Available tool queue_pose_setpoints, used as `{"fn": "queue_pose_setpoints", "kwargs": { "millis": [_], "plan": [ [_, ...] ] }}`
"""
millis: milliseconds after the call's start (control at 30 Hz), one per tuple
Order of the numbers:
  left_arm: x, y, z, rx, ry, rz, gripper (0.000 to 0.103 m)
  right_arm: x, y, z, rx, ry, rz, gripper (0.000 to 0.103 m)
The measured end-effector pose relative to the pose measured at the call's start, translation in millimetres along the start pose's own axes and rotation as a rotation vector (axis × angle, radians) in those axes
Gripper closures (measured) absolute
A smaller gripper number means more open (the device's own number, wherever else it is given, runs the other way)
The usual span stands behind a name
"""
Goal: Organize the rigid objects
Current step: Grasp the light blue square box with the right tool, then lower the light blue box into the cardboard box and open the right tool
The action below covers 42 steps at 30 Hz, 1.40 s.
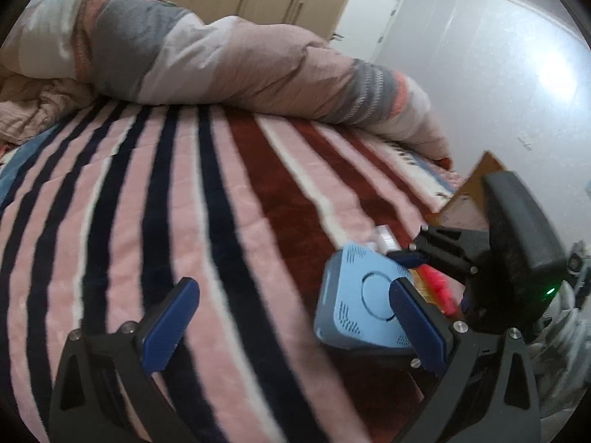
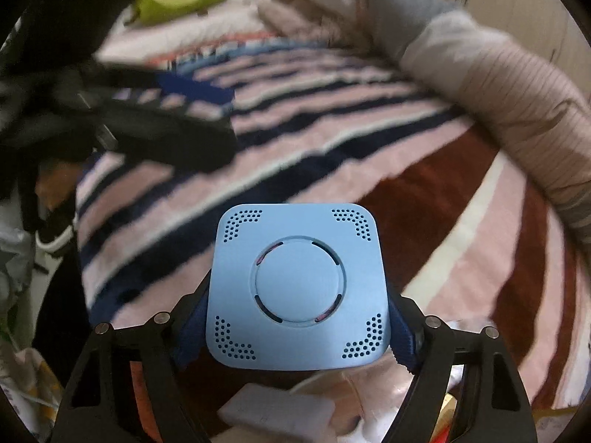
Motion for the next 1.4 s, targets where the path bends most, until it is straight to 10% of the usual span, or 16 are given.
{"fn": "queue_pose_setpoints", "kwargs": {
  "millis": [300,533,867,1200,1400],
  "plan": [
    [-46.1,132.9,-50.5,0.146,0.072,0.276,0.018,-147.2,-0.4,-8.9,0.028,0.32,0.164,0.025],
    [-35.3,240.7,-83.9,0.306,0.066,0.359,0.055,-232.1,39.4,30.1,0.11,0.462,0.316,0.025],
    [49.3,354.8,-102.8,0.507,-0.003,0.319,0.064,-265.5,134.1,124.0,0.39,0.413,0.368,0.025],
    [106.4,380.8,-91.0,0.544,-0.098,0.306,0.062,-236.5,183.7,173.8,0.557,0.275,0.285,0.025],
    [100.7,372.7,-95.2,0.535,-0.061,0.272,0.043,-232.7,192.1,188.5,0.594,0.222,0.352,0.017]
  ]
}}
Point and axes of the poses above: each gripper's, at about its wrist camera, not at the fingertips, and x roughly the way its jaws point, y to its right, z to its underside, the point moved 9 cm from there along x, roughly the way its jaws point, and after that the axes turned 7 degrees about -y, right-handed, at the moved point
